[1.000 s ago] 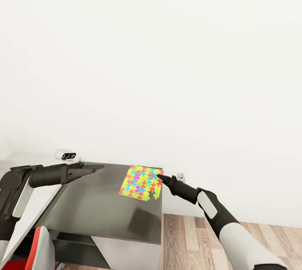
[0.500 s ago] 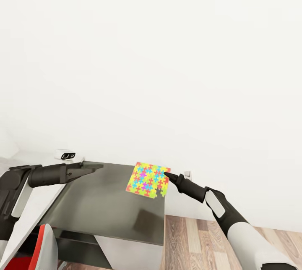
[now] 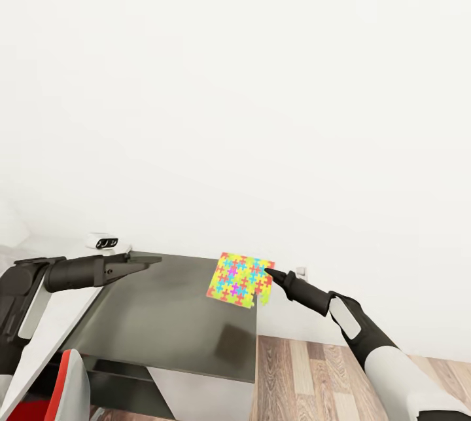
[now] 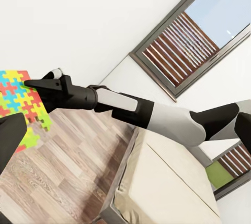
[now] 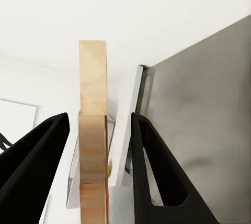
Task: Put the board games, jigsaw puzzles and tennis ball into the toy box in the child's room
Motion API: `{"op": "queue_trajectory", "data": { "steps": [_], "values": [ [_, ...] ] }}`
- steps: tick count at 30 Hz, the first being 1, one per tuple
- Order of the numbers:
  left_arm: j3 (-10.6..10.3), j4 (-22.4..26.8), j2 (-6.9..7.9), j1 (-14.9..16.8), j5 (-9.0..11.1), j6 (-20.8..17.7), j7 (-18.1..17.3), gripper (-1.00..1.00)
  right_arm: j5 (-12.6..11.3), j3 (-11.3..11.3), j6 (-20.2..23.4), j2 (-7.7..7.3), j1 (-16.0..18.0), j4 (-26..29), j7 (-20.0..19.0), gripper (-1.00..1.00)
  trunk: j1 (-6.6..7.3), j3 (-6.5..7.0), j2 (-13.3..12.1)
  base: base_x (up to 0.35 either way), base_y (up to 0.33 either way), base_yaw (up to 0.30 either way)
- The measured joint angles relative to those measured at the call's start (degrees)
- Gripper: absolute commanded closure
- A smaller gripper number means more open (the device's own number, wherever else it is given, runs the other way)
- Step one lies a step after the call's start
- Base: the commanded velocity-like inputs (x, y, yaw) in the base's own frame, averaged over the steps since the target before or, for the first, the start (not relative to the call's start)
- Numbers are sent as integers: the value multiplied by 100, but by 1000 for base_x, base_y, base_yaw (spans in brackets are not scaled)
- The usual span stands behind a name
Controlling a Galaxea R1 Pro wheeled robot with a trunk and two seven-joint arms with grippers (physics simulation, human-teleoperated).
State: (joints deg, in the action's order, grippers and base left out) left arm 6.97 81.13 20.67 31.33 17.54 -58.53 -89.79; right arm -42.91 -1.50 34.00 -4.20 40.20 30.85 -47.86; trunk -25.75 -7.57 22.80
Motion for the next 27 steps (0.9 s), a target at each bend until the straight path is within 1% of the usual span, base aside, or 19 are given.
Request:
{"op": "queue_trajectory", "data": {
  "steps": [2, 5, 8, 13, 22, 27],
  "values": [
    [16, 2, 7, 0, -1, -1, 0, -100, -3, -2, -2, -4, 0, 0, -17, 100, 0, 0, 0, 0, 0, 0],
    [42, 1, 12, 0, -2, -1, 0, -100, 1, 0, -9, -8, 0, 1, -278, 100, 0, 0, 0, 0, 0, 0],
    [48, 0, 13, 0, -2, -3, 0, -100, 13, -1, -17, -13, 0, 1, -446, 100, 0, 0, 0, 0, 0, 0],
    [41, -1, 14, 0, -2, -7, 0, -100, 13, -6, -25, -9, 0, 0, -526, 100, 0, 1, 0, 0, 0, 39],
    [56, 3, 15, -1, -1, -2, 1, -100, 19, -7, -26, -6, 1, -1, -542, 100, 0, 25, 0, -3, 0, 250],
    [53, 2, 15, -2, 3, -1, 1, -100, 46, -9, -32, 1, 1, -2, -535, 100, -1, 29, 0, -86, 0, 284]
  ]
}}
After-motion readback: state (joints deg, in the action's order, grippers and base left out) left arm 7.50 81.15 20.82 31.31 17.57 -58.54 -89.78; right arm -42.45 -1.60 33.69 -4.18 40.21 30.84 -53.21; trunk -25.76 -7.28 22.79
